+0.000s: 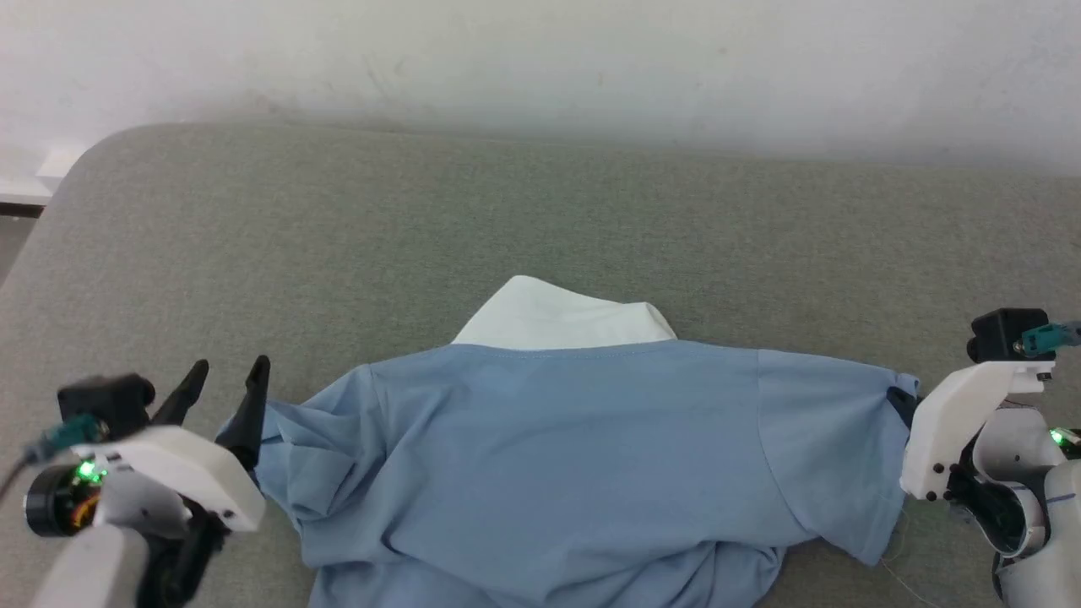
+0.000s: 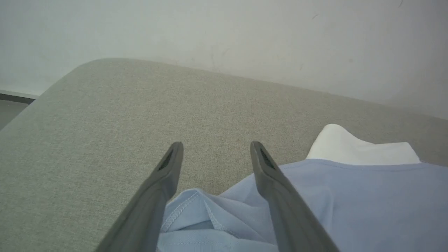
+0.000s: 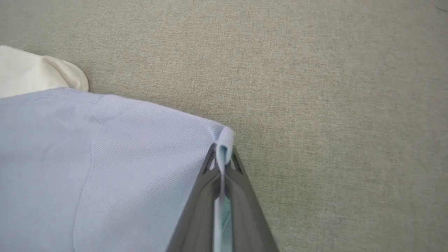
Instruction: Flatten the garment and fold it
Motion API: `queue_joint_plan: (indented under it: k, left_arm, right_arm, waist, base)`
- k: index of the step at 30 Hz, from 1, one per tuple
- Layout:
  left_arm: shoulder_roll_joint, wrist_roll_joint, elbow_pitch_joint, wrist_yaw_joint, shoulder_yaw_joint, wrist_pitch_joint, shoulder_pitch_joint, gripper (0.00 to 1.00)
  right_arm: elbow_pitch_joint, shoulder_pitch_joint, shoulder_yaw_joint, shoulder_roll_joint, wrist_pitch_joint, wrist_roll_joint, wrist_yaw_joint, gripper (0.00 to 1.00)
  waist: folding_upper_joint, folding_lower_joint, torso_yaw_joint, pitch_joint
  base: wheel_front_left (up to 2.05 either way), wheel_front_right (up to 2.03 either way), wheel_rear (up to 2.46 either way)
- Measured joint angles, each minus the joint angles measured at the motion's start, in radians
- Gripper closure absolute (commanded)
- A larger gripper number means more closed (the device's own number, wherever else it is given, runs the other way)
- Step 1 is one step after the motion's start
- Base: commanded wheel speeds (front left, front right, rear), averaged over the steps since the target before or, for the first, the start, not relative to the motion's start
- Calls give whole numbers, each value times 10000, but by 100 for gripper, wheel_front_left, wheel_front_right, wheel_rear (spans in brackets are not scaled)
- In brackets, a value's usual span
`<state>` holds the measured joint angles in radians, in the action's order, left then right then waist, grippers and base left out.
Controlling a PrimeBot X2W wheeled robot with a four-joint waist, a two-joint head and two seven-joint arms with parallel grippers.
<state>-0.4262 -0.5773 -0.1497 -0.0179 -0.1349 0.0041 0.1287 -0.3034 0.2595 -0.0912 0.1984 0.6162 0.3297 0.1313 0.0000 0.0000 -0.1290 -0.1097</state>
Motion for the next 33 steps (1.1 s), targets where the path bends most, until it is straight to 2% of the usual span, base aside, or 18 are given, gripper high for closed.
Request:
queue_joint_plan:
  k: [4,10,16,26,27,28,33]
  left_arm:
    - [-479,-826,-966,621,-75,1818,777,0]
    - [-848,-1538,-2318,1049,-495,3896,1846,0]
    - [-1066,-1839,-3494,1195,-984,5561,2357,0]
    - [-1509,-2165,-3868,1329,-1737,7511,3054,0]
    - [-1521,-2194,-3868,1331,-1799,7639,3063,67]
    - [-1524,-2276,-3870,1333,-1829,7703,3062,100]
    - [-1429,-2648,-3944,1406,-1841,7565,2910,100]
  right_arm:
    - [744,-301,-65,-21,232,-123,0,100]
    - [1360,-389,52,-282,431,-134,0,100]
    - [1436,-386,224,-368,428,-104,0,100]
    - [1241,-380,155,-382,385,-31,2,100]
    - [1235,-377,171,-380,328,-31,2,100]
    - [1237,-365,192,-370,278,-33,2,100]
    - [1262,-305,326,-353,33,35,0,100]
  waist:
    - [0,0,165,-97]
    - [0,1,436,-453]
    - [0,1,794,-757]
    - [0,-1,1047,-911]
    - [0,-1,1050,-895]
    - [0,-2,1058,-881]
    - [0,-2,1070,-744]
  base:
    - [0,0,0]
    - [0,0,0]
    - [0,0,0]
    - [0,0,0]
    - [0,0,0]
    - [0,0,0]
    - [0,0,0]
